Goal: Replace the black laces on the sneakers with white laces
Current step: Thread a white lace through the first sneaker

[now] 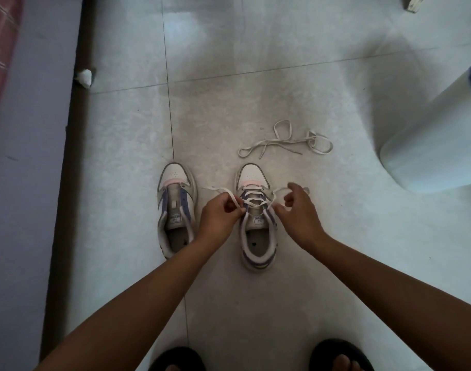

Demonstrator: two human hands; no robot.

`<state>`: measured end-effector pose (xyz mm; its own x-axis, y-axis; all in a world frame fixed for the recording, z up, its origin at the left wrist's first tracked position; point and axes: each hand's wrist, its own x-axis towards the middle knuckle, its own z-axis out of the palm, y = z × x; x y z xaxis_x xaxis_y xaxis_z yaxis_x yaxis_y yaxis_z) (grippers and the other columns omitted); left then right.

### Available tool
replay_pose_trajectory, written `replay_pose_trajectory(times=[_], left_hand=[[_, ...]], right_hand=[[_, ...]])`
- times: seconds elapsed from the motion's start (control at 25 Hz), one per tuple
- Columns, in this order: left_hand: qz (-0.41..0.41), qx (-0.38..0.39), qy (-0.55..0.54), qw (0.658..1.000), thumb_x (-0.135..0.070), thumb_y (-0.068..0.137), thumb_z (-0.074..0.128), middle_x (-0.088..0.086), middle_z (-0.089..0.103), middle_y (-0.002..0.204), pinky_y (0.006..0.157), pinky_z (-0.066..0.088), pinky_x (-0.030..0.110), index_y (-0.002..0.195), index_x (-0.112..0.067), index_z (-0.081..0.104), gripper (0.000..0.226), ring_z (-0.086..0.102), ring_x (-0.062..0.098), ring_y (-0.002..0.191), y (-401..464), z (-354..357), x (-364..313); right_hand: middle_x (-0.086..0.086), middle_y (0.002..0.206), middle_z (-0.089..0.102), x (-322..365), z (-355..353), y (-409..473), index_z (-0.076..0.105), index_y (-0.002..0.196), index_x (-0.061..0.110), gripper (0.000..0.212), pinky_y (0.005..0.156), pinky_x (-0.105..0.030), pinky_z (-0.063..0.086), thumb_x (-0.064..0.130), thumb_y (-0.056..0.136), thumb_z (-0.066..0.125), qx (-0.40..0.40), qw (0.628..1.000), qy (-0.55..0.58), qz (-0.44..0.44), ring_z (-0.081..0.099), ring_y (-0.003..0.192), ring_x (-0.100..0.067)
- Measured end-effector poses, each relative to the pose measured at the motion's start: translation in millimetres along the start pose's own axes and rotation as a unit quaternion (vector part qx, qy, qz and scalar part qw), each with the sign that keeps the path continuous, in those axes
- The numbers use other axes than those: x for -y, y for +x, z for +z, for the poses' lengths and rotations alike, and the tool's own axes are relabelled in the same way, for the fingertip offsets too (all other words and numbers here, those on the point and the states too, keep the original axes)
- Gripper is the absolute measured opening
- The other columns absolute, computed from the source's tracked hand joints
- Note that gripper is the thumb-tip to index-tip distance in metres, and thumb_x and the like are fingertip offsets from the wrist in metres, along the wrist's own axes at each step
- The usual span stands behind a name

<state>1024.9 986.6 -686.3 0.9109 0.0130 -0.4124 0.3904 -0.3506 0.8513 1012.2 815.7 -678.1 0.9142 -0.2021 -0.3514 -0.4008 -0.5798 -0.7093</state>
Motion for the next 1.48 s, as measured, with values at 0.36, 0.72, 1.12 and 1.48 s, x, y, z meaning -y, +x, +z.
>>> replay_pose_trajectory(times=[0.36,0.72,1.12,1.48], left_hand=[[0.152,-0.049,0.200,0.967,-0.015,0.087,0.064,0.009,0.064,0.090,0.074,0.044,0.030,0.091,-0.004,0.066,0.013,0.059,0.021,0.085,-28.2,13.8,12.8],[0.055,-0.043,0.077,0.995,-0.011,0.088,0.062,0.015,0.067,0.091,0.081,0.049,0.038,0.093,-0.001,0.069,0.014,0.063,0.025,0.087,-16.7,15.3,16.9],[0.021,-0.027,-0.007,0.999,-0.011,0.088,0.063,0.011,0.069,0.095,0.084,0.052,0.036,0.097,-0.008,0.071,0.012,0.065,0.022,0.091,-22.6,12.4,10.4],[-0.107,0.004,0.254,0.961,-0.054,0.077,0.065,0.011,0.021,0.146,0.108,0.027,0.037,0.146,-0.004,0.005,0.104,0.027,0.027,0.134,-60.0,60.1,5.4]], right_hand=[[-0.015,0.125,0.048,16.0,13.2,-12.9,0.049,0.128,0.009,0.036,0.084,-0.037,0.042,0.010,0.093,0.043,0.102,0.865,-0.422,-0.254,0.049,0.110,-0.031],[-0.008,0.067,0.063,25.7,9.1,-6.9,0.065,0.067,0.009,0.007,0.049,-0.026,0.044,0.008,0.068,0.059,-0.001,0.821,-0.394,-0.412,0.062,0.060,-0.026],[-0.006,0.067,0.067,13.6,13.3,-2.7,0.070,0.068,0.010,0.012,0.064,-0.040,0.046,0.007,0.062,0.081,0.007,0.916,-0.230,-0.329,0.063,0.068,-0.029],[-0.005,0.074,0.066,22.2,17.4,-26.9,0.072,0.076,0.003,0.002,0.085,-0.033,0.038,0.001,0.075,0.073,-0.061,0.969,-0.026,-0.237,0.049,0.093,-0.023]])
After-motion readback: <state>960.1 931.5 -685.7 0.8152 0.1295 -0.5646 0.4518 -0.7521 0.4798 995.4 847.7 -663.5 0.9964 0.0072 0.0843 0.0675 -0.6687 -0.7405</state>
